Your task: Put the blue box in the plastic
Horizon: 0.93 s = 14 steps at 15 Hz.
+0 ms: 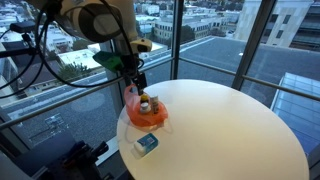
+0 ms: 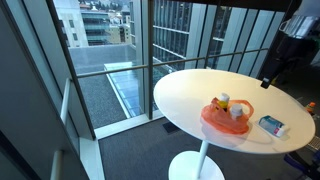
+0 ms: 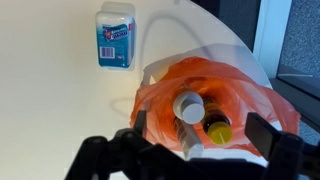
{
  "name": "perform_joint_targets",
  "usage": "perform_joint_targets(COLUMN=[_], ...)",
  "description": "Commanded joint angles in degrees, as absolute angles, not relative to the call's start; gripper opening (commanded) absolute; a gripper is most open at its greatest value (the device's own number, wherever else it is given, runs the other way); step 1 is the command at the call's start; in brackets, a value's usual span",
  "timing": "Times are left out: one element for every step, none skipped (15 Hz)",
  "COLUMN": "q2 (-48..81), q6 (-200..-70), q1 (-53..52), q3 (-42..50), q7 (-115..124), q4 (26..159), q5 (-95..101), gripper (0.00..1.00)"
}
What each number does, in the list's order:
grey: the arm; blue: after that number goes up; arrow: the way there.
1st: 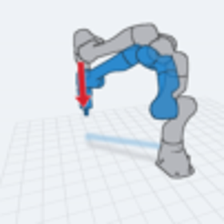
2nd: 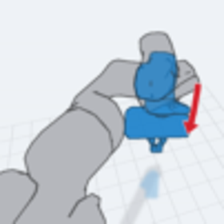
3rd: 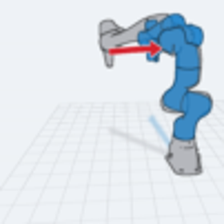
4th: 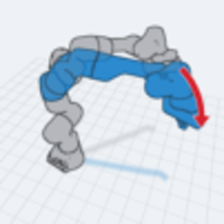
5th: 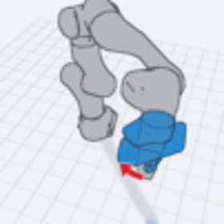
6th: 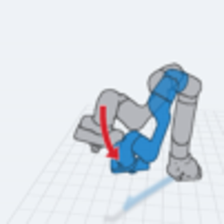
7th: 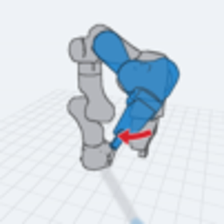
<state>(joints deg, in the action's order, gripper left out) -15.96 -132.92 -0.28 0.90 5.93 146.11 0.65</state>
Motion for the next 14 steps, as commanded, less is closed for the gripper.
perform_joint_targets(q2=[-11.70, -10.50, -9.45, -8.44, -7.63, -7.80, -8.31, -7.93, -7.81, -7.81, -7.81, -7.81, -5.92, -4.60], q6=[-137.13, -137.62, -138.00, -138.10, -138.17, -137.75, -137.65, -137.70, -137.70, -137.70, -137.70, -137.70, -137.92, -136.98], q1=[0.91, 1.28, 1.68, 2.04, 2.36, 2.52, 2.52, 2.68, 2.73, 2.73, 2.73, 2.73, 3.14, 3.24], q3=[3.47, 4.05, 4.42, 4.71, 4.91, 4.87, 4.25, 4.35, 4.38, 4.38, 4.38, 4.38, 4.50, 5.10], q7=[1.12, 0.45, 0.29, 0.12, -0.03, 0.42, 1.83, 1.83, 1.84, 1.84, 1.84, 1.84, 3.19, 1.70], q4=[146.66, 146.59, 146.50, 146.32, 146.14, 145.95, 146.75, 146.70, 146.65, 146.60, 146.56, 146.54, 145.74, 145.11], q5=[-3.16, -4.04, -4.38, -4.63, -4.80, -4.81, -3.25, -3.27, -3.29, -3.30, -3.32, -3.33, -2.87, -4.24], gripper=[1.00, 1.00, 1.00, 1.00, 1.00, 1.00, 1.00, 1.00, 1.00, 1.00, 1.00, 1.00, 1.00, 1.00])
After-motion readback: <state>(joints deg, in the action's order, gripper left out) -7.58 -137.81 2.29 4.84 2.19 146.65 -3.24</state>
